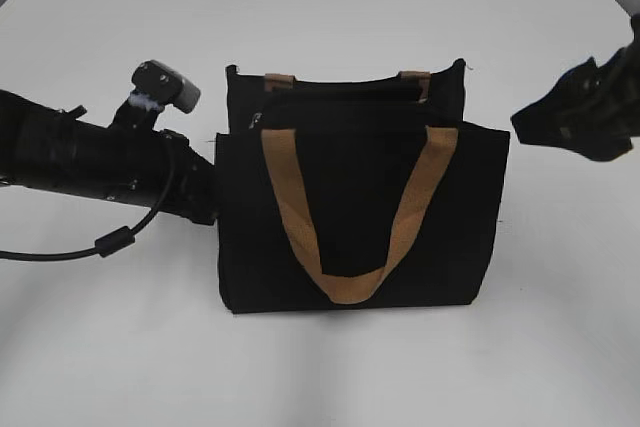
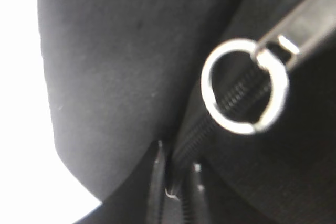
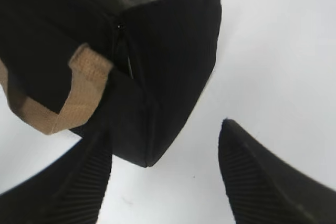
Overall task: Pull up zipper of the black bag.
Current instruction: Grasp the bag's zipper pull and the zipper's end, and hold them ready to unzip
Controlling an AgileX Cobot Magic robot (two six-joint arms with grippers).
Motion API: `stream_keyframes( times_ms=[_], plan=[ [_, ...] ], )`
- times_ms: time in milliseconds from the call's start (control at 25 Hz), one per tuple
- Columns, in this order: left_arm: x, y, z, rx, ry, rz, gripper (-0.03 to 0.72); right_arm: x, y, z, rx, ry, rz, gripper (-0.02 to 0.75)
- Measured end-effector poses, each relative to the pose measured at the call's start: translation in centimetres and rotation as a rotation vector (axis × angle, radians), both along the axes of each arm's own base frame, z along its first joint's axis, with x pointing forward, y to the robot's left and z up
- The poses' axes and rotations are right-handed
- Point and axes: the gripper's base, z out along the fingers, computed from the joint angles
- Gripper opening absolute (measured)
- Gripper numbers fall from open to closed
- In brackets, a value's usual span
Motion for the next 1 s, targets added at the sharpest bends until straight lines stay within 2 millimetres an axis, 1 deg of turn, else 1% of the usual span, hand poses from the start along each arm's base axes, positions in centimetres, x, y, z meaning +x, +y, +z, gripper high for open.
stream_keyframes(
  times_ms=[80, 280, 400, 520, 640, 760, 880, 1000],
  plan=[
    [-0.1, 0.1, 1.0, -0.011, -0.003, 0.020, 0.012, 0.3, 0.1, 1.1, -0.003, -0.041, 0.015, 0.496],
    [-1.3, 0.8, 5.0, 0.023, -0.072, 0.013, 0.008, 0.9, 0.4, 3.6, -0.015, -0.140, 0.068, 0.494],
    [-2.4, 1.5, 6.3, 0.061, -0.105, 0.031, 0.008, 1.1, 1.0, 5.0, 0.029, -0.181, 0.114, 0.470],
    [-3.4, 1.9, 6.9, 0.065, -0.119, 0.035, 0.008, 1.6, 2.3, 5.5, 0.098, -0.169, 0.198, 0.424],
    [-4.4, 2.3, 7.2, 0.078, -0.132, 0.025, 0.008, 1.9, 4.9, 4.6, 0.106, -0.138, 0.366, 0.387],
    [-5.3, 2.7, 7.9, 0.089, -0.151, 0.024, 0.007, 2.4, 8.2, 2.9, 0.075, -0.109, 0.524, 0.375],
    [-5.8, 2.9, 9.1, 0.082, -0.170, 0.036, 0.007, 3.5, 11.0, 1.2, 0.057, -0.075, 0.596, 0.371],
    [-6.4, 3.1, 10.0, 0.079, -0.187, 0.026, 0.007, 4.8, 13.0, 0.1, 0.049, -0.055, 0.630, 0.370]
  ],
)
